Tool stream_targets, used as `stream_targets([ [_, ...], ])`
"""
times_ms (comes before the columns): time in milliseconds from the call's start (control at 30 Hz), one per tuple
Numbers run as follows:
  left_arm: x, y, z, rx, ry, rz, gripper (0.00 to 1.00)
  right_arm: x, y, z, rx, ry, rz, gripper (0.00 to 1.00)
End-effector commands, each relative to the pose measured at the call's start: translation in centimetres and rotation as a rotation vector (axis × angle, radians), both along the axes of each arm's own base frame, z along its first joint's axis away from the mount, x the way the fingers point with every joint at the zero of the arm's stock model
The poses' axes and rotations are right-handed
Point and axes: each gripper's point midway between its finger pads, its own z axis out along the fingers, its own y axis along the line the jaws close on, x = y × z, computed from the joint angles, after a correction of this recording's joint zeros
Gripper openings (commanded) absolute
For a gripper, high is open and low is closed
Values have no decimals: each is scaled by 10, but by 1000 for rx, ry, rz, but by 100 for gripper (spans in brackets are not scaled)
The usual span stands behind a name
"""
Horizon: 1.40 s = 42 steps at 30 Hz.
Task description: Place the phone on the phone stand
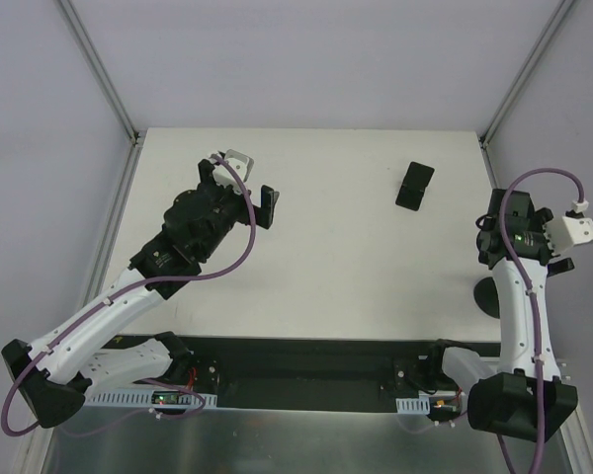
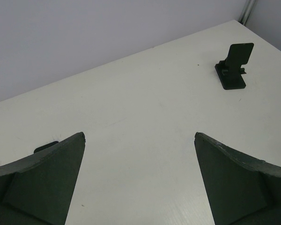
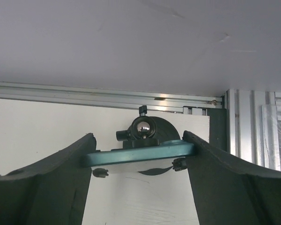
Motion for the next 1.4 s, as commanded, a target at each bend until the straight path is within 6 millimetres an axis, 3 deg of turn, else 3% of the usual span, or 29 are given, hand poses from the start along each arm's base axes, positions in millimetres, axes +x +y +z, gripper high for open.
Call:
stream_targets([
  [0,-2,-7,9,-43,-20,-30,99,9,-11,45,-130,-104,44,90],
  [33,-2,-7,9,-44,-21,-32,99,10,-11,48,-142,-102,64,96],
  [267,-2,-11,7,-45,-12,-42,99,26,4,102,-263,-89,308,96],
  [367,-2,-13,5,-47,-5,-48,99,57,27,133,-355,-79,489,96],
  [433,-2,-15,3,-49,2,-55,99,99,54,139,-378,-42,684,96],
  [467,-2,-15,3,-51,2,-58,99,115,65,134,-351,-17,762,96],
  [500,-2,-16,2,-49,5,-59,99,151,86,108,-275,26,910,96],
  [533,-2,-16,2,-48,6,-58,99,168,98,121,-225,-37,957,96],
  [567,-2,-16,1,-47,7,-56,99,179,109,106,-156,-7,1012,96],
  [600,-1,-15,1,-46,6,-52,99,205,125,79,-63,25,1086,96],
  [633,-1,-13,2,-46,2,-47,99,219,133,85,-33,-3,1113,96],
  [667,-2,-13,2,-46,0,-46,99,229,141,77,33,-12,1124,96],
  [700,-1,-12,2,-44,-1,-41,99,249,151,50,113,20,1144,96],
  [733,-1,-11,3,-42,-4,-36,99,262,152,57,125,-8,1129,96],
  [767,-1,-11,3,-39,-5,-34,99,267,149,46,178,-10,1063,96],
  [800,-1,-11,4,-36,-8,-34,99,279,147,20,221,41,1020,96],
  [867,-2,-11,5,-36,-12,-38,99,292,136,3,224,101,902,96],
  [1067,-6,-14,7,-45,-13,-59,99,330,153,-24,124,181,892,96],
  [1367,-6,-11,10,-37,-26,-49,99,346,166,-61,124,226,899,96],
])
